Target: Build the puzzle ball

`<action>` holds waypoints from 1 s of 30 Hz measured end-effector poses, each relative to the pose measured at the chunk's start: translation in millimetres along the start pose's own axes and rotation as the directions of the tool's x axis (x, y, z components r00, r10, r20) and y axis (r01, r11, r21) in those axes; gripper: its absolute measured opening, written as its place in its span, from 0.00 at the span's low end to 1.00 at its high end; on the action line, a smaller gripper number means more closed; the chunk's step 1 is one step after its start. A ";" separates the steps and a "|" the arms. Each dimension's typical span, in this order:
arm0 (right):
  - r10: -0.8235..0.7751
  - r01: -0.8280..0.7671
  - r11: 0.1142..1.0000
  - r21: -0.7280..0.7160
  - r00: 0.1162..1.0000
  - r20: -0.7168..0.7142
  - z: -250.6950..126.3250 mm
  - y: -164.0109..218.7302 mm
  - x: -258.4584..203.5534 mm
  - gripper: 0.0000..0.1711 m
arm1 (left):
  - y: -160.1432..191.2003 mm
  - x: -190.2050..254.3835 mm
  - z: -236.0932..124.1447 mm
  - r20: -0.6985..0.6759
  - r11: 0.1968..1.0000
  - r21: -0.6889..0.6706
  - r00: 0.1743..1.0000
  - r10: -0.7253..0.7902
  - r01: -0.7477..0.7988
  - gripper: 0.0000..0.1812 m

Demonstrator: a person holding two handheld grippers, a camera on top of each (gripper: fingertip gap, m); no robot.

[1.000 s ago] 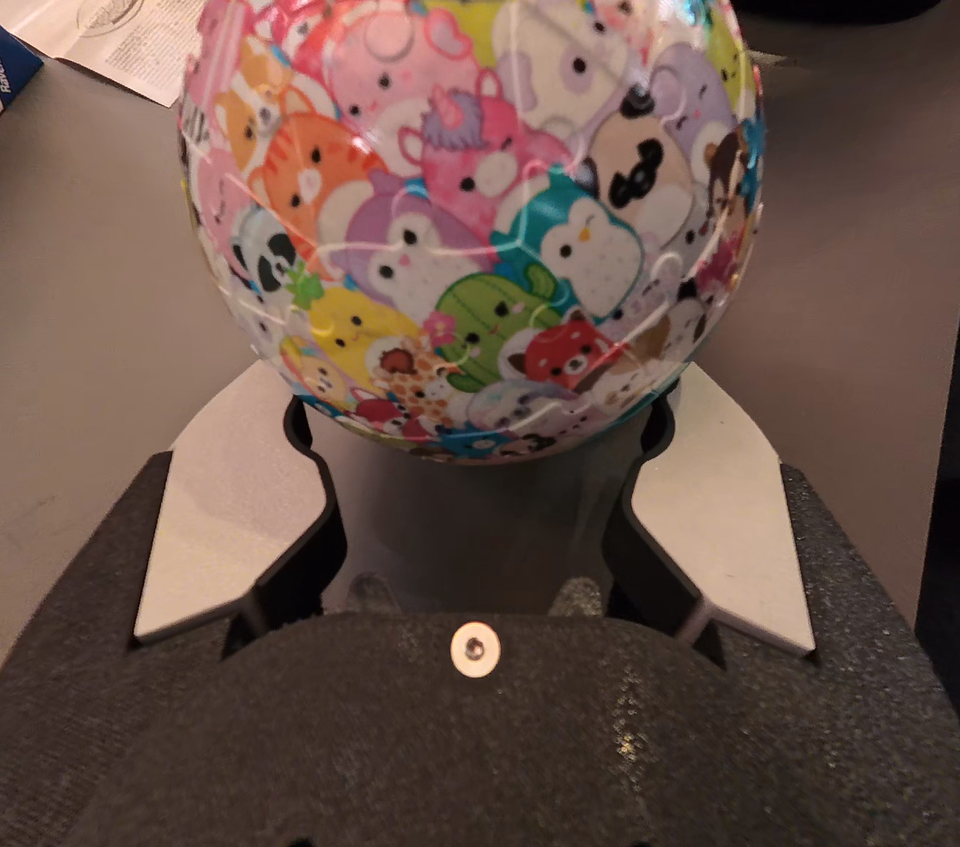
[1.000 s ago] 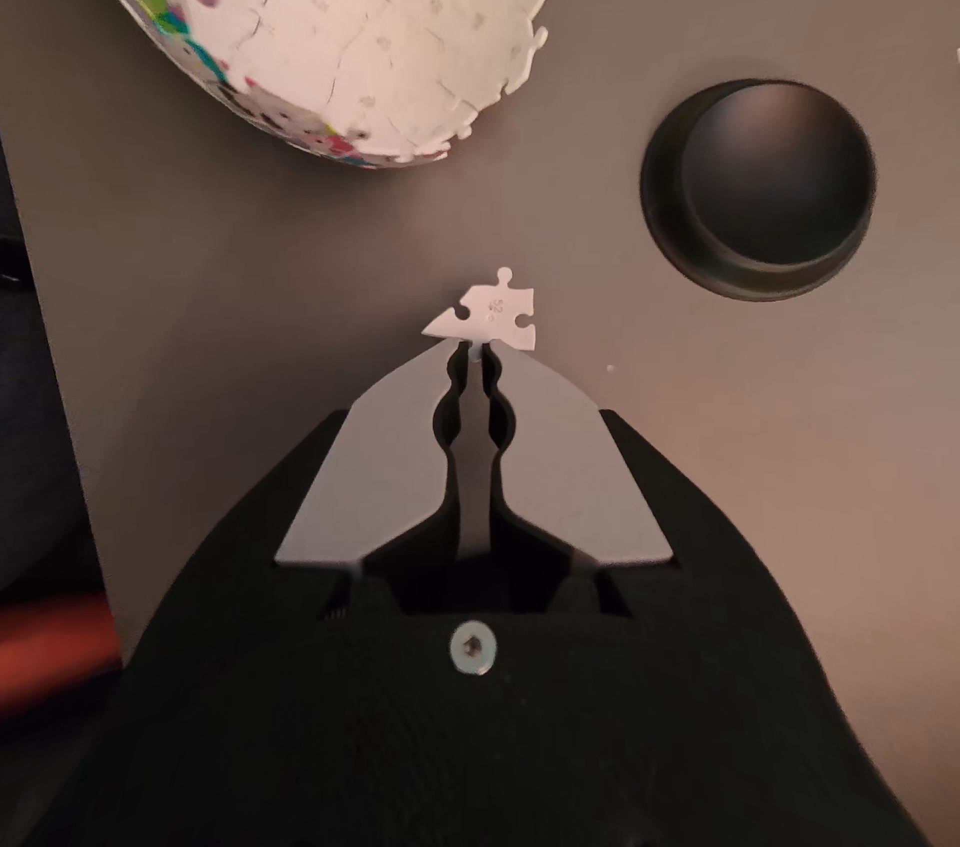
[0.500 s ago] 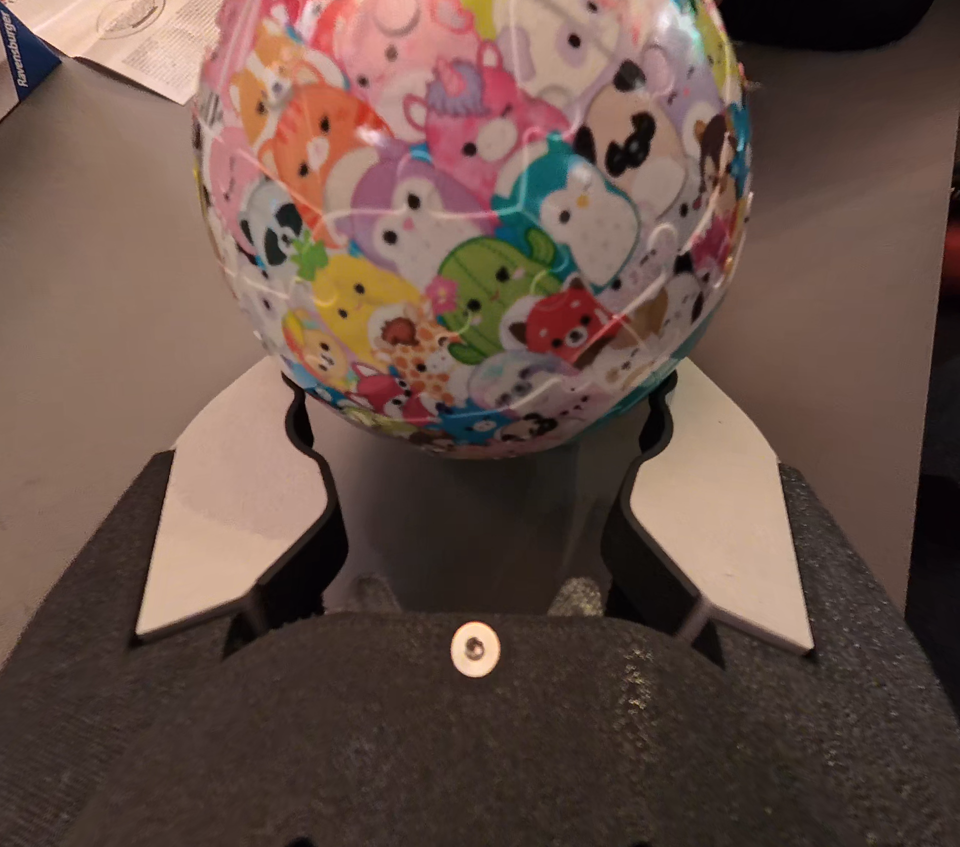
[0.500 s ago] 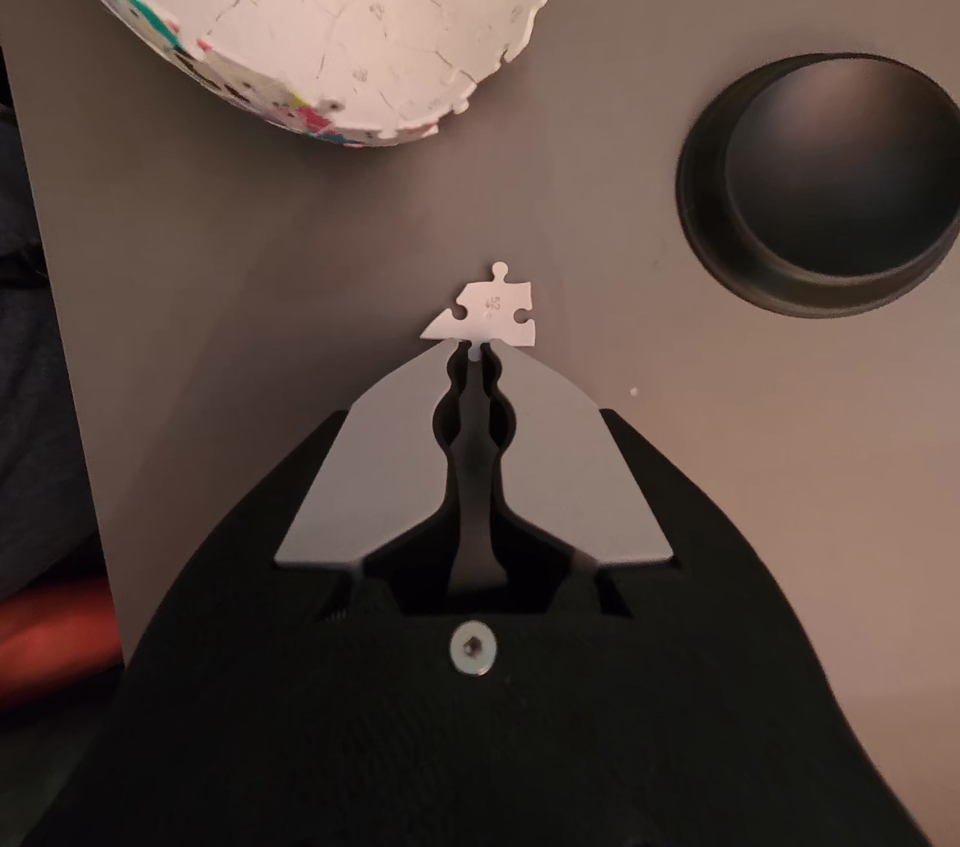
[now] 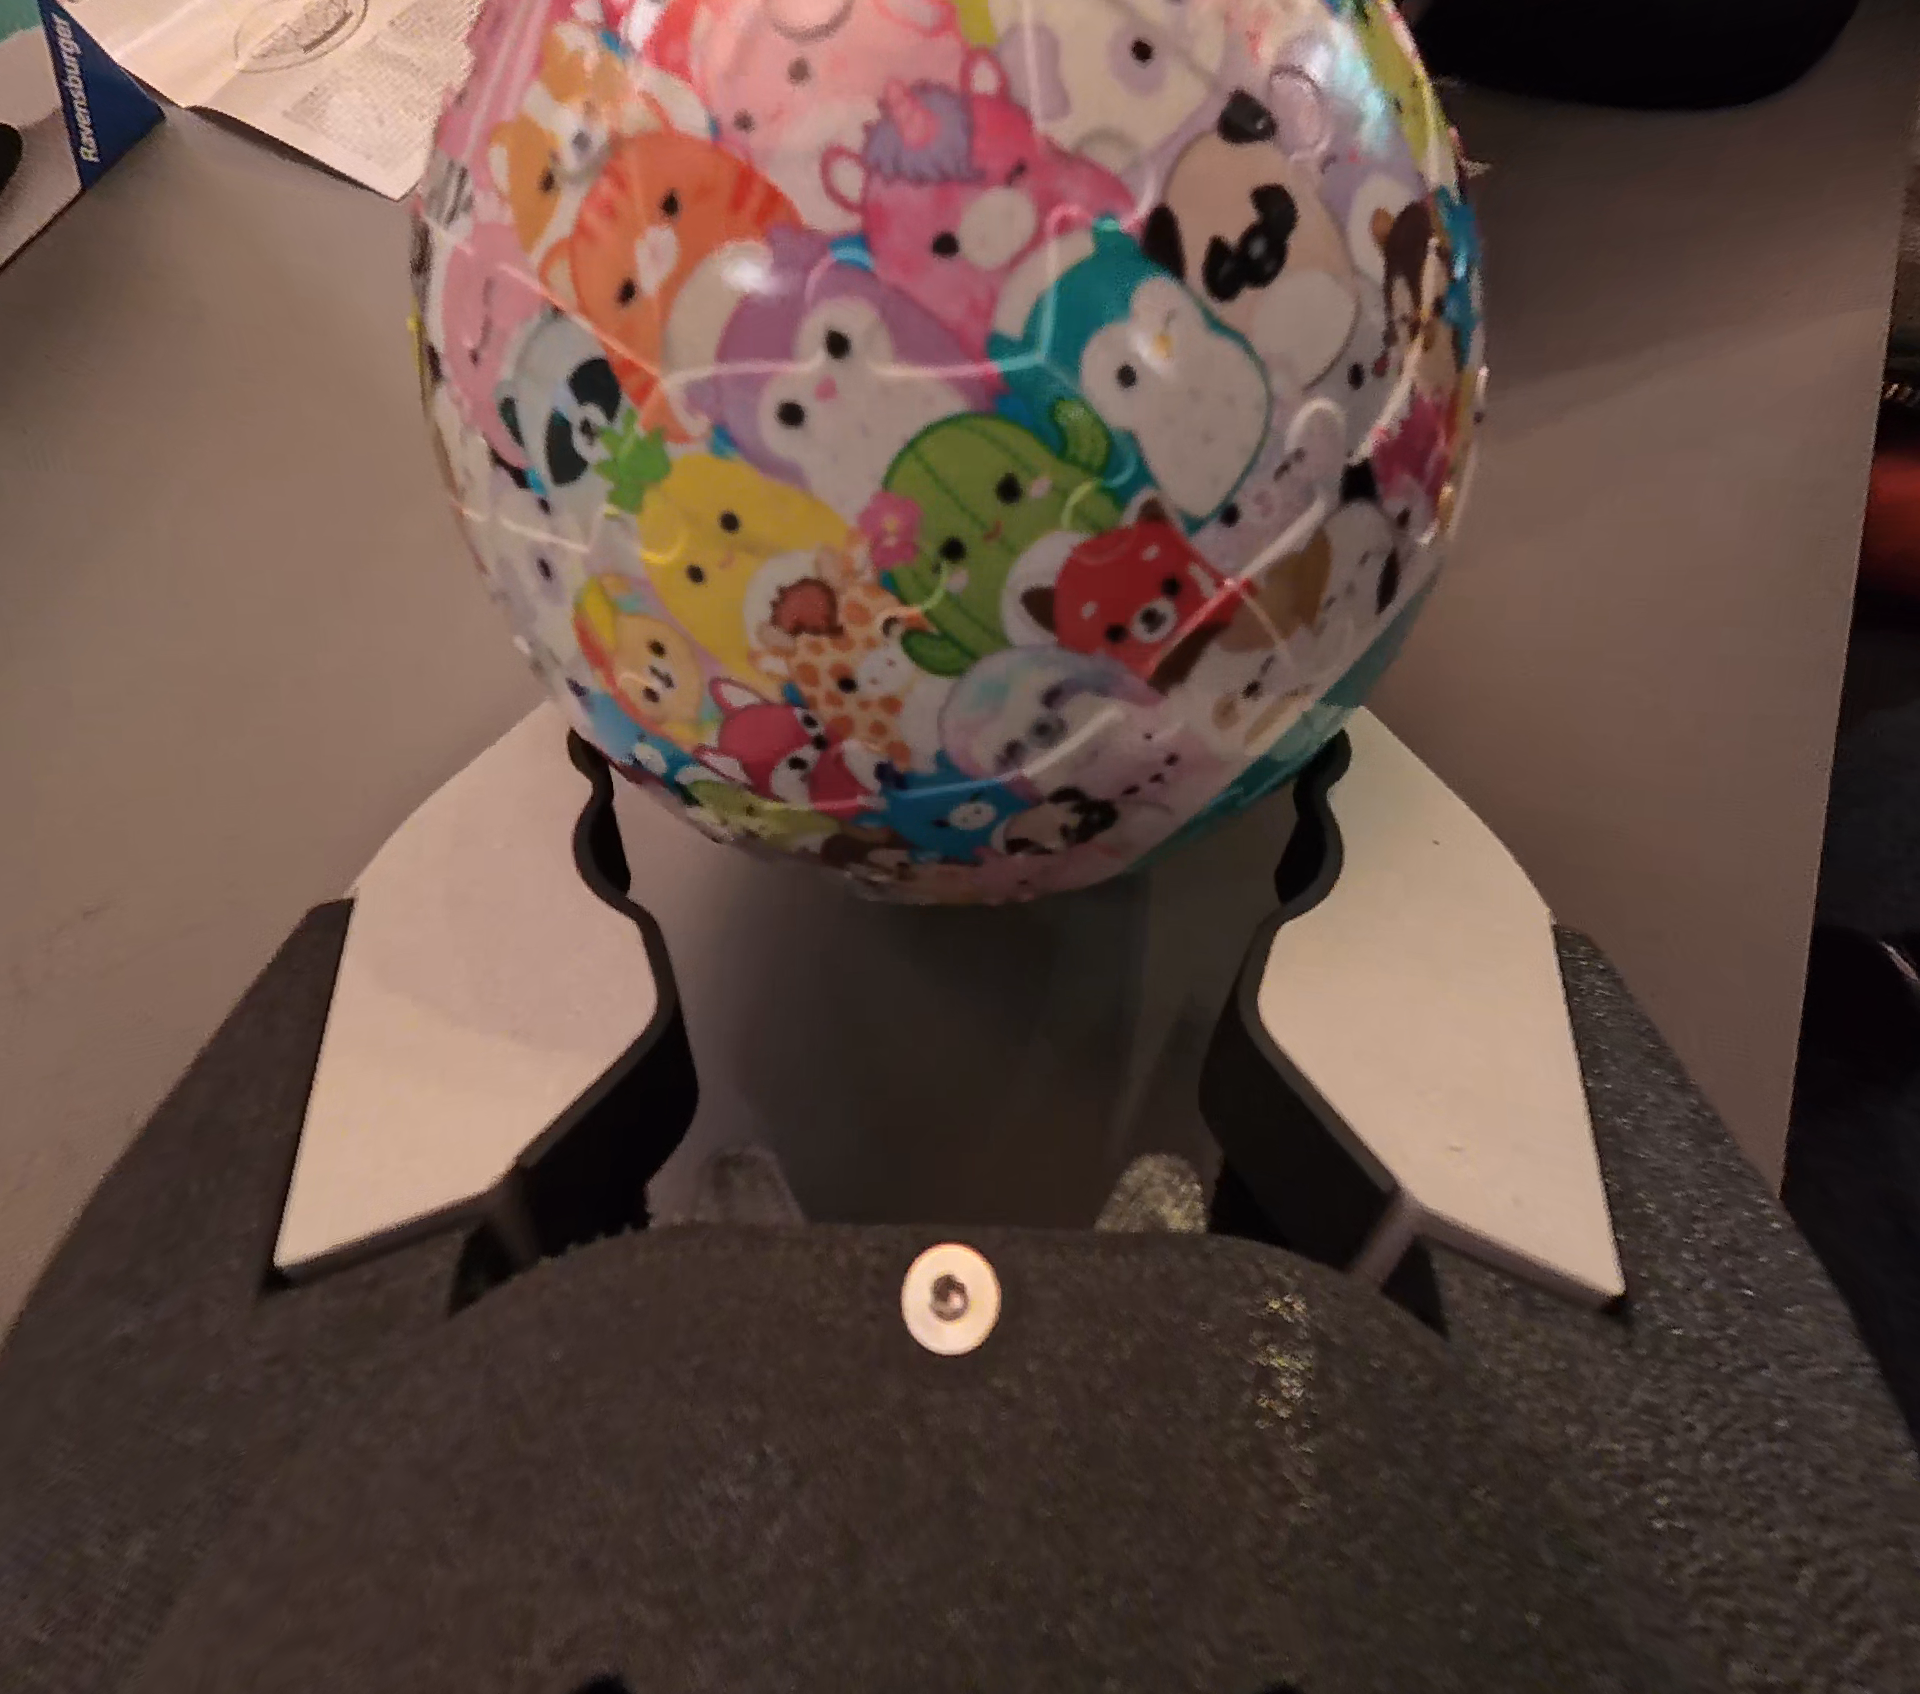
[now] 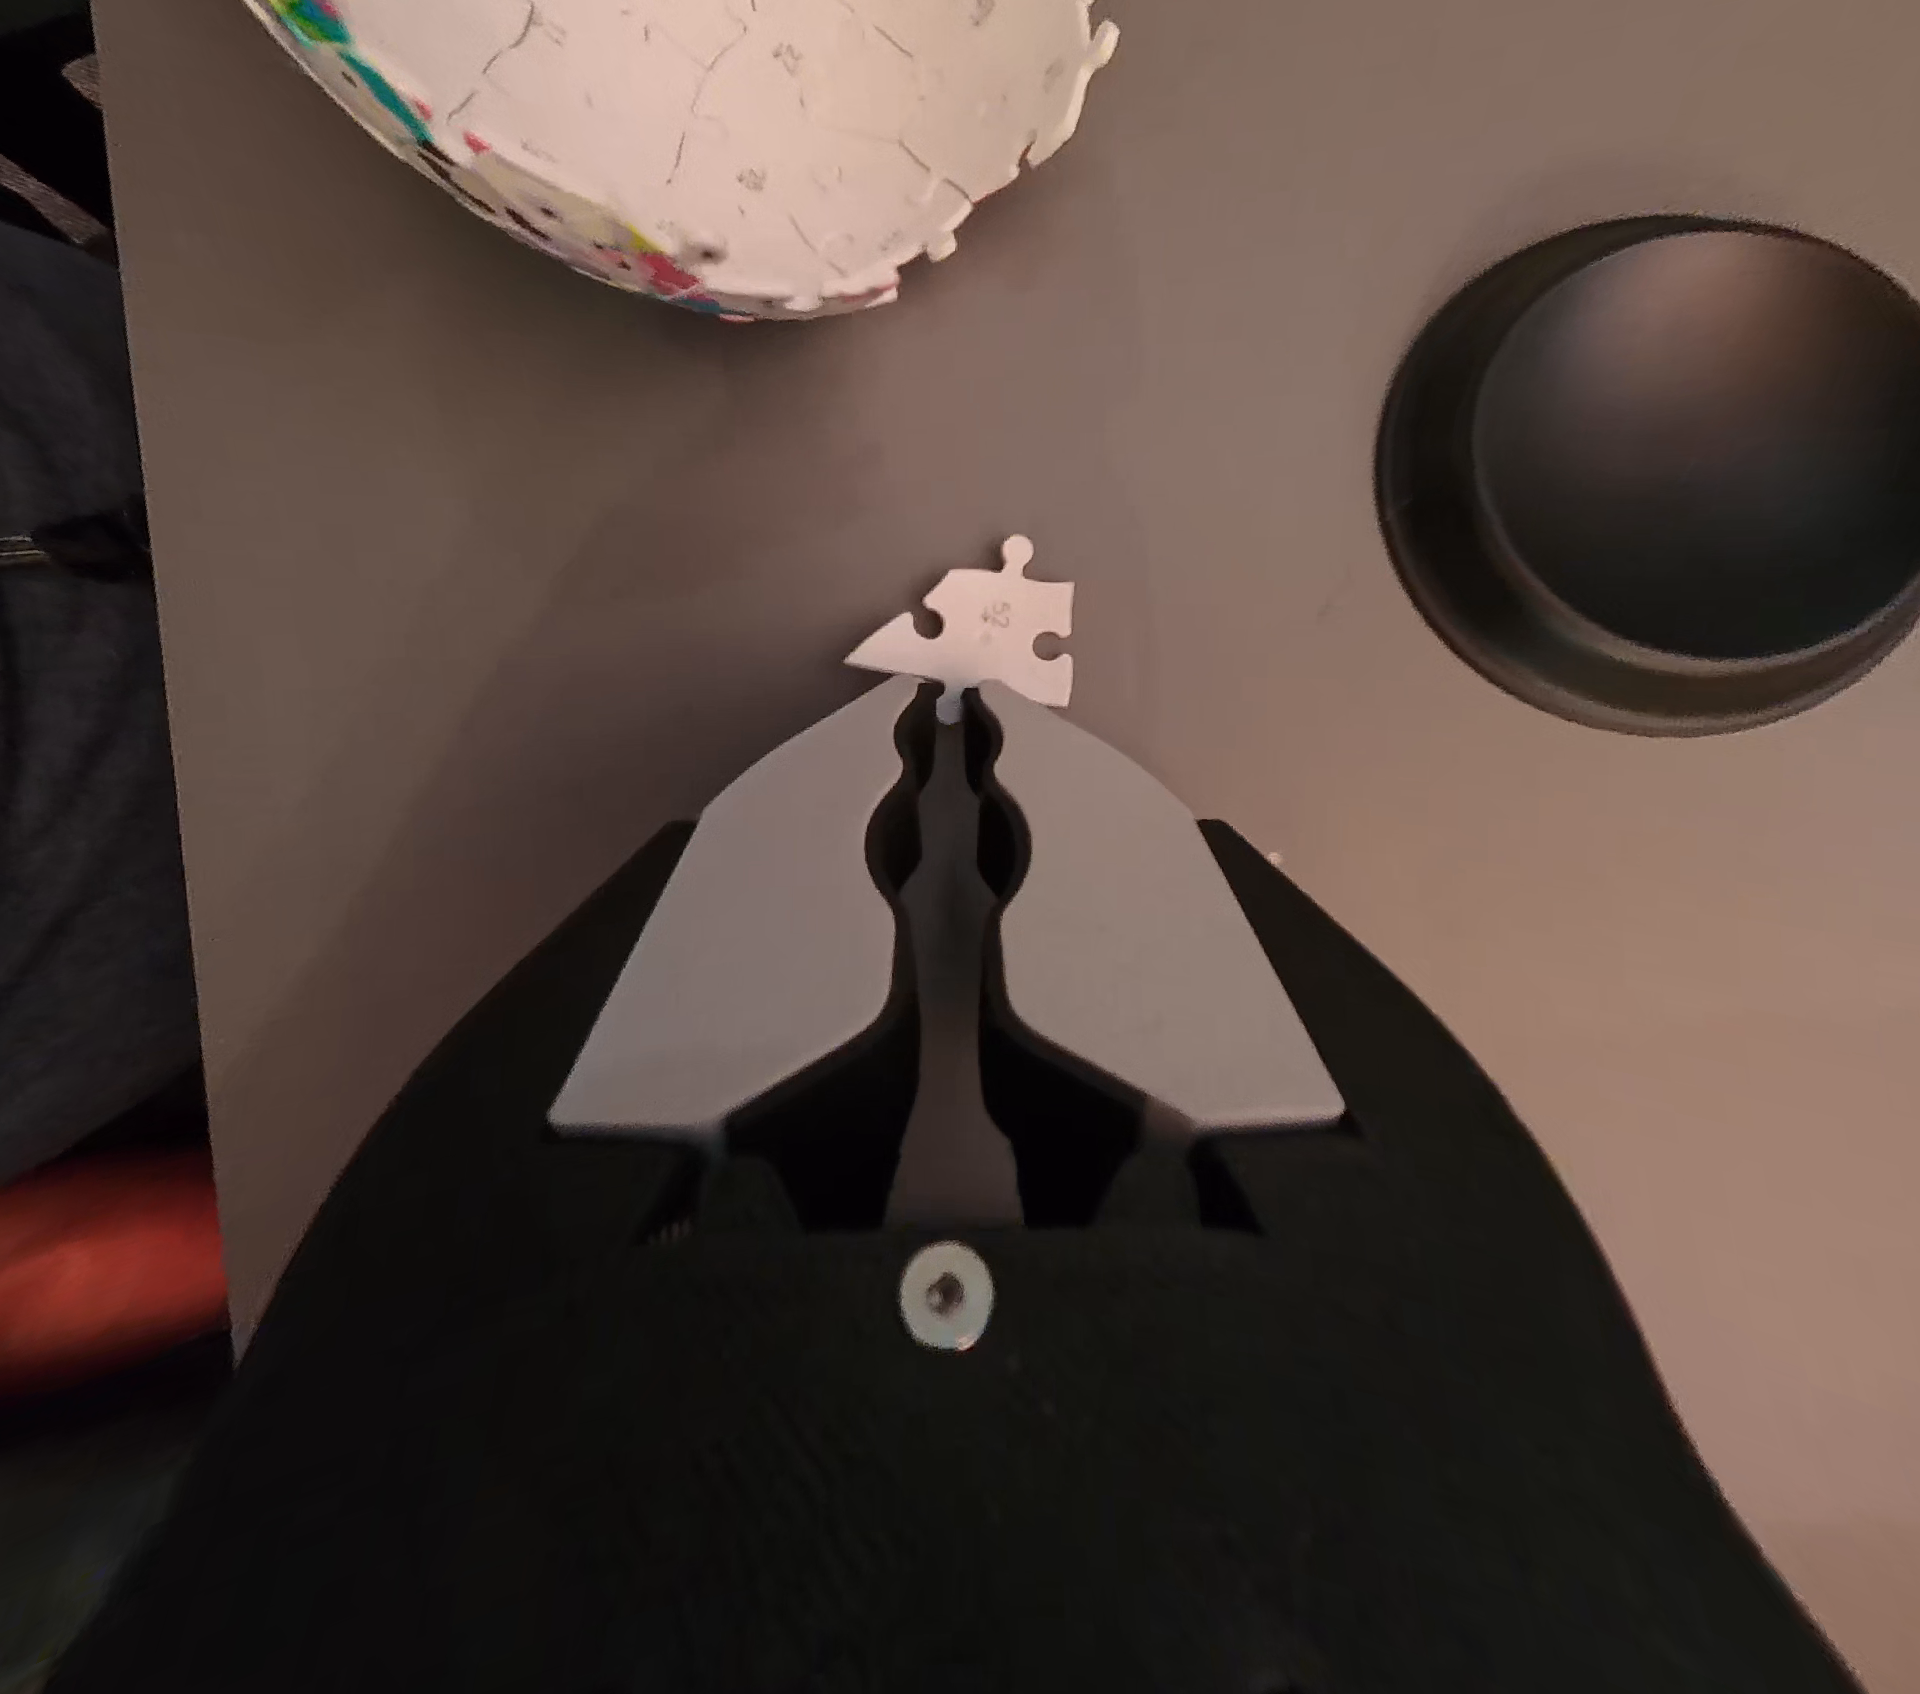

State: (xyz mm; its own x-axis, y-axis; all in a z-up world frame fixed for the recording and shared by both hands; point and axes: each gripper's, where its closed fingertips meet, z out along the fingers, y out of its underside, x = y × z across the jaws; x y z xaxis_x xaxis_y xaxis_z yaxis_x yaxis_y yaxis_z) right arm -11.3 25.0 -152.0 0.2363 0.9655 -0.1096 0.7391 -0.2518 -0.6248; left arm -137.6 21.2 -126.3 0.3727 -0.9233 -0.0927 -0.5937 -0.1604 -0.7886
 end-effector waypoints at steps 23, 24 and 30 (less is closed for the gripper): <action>-0.334 0.336 0.942 -0.010 0.938 0.091 7.5 -53.3 13.8 0.04 | -4.1 0.6 6.4 -0.018 1.000 -0.029 1.000 0.002 -0.002 0.68; -0.334 0.337 0.941 -0.017 0.938 0.093 8.3 -53.2 15.1 0.04 | -4.5 0.6 6.5 -0.019 1.000 -0.030 1.000 0.000 -0.001 0.68; -0.274 0.277 0.960 -0.042 0.959 0.070 6.8 -46.8 26.3 0.04 | -5.7 0.4 7.6 -0.025 0.999 -0.032 1.000 -0.007 0.007 0.68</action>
State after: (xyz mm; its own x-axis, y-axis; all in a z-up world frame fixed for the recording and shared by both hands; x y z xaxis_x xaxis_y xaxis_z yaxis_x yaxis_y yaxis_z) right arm -44.0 62.6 -130.9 -0.0195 0.9997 0.0121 0.8016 0.0228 -0.5974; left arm -128.6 24.4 -126.5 0.3592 -0.9305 -0.0718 -0.6138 -0.1776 -0.7692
